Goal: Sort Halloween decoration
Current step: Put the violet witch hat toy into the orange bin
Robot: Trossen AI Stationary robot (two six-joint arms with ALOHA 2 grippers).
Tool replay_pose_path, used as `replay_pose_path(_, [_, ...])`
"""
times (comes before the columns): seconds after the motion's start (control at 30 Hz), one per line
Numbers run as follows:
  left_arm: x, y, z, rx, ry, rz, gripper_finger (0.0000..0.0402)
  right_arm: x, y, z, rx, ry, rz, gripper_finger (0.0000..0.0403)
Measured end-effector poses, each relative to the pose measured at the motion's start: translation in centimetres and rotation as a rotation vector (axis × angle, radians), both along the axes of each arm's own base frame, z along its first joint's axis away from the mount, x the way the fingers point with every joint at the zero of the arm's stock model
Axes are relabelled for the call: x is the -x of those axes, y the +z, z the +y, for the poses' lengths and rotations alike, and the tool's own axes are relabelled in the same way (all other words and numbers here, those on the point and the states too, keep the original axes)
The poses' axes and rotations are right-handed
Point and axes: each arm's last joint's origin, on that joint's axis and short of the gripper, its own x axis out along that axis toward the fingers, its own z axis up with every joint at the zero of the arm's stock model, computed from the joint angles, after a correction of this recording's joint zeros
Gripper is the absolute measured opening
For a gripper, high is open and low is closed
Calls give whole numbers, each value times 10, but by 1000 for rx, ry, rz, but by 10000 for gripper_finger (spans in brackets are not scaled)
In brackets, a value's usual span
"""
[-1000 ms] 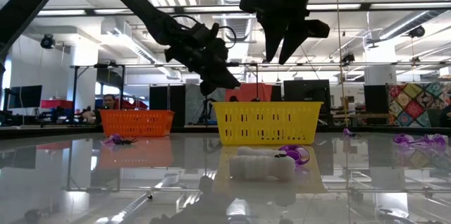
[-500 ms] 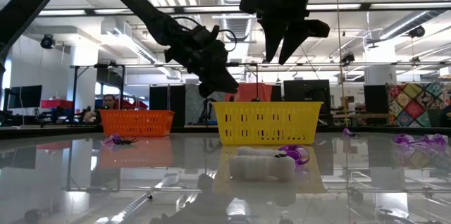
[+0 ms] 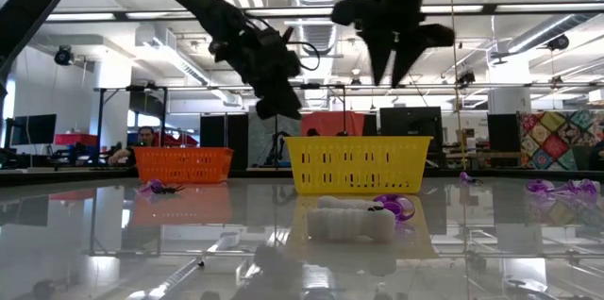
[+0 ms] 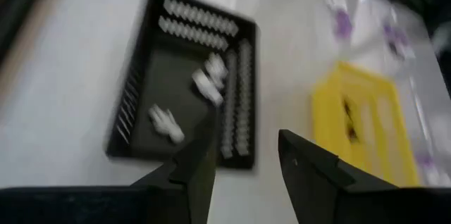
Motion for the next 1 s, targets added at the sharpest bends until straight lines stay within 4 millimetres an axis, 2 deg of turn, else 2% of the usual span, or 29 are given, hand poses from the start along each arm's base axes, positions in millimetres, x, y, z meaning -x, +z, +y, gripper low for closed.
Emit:
replay_pose_path(0.17, [16,14,-18,24,-53,65,127,21,-2,14,-17,-96,202,137])
replay_pose_path(0.33, [26,26,-37,47,-79,96,125,37,0,40,14,-147,333,137])
replay_pose_path(0.5, [37,38,-60,49,-106,96,125,45,-4,66,12,-147,340,137])
replay_pose_path(0.8, [67,60,-93,49,-65,85,125,74,-22,107,-41,-241,378,137])
replay_pose_path(1.0, [85,72,-108,30,-11,84,125,82,-43,114,-61,-166,329,137])
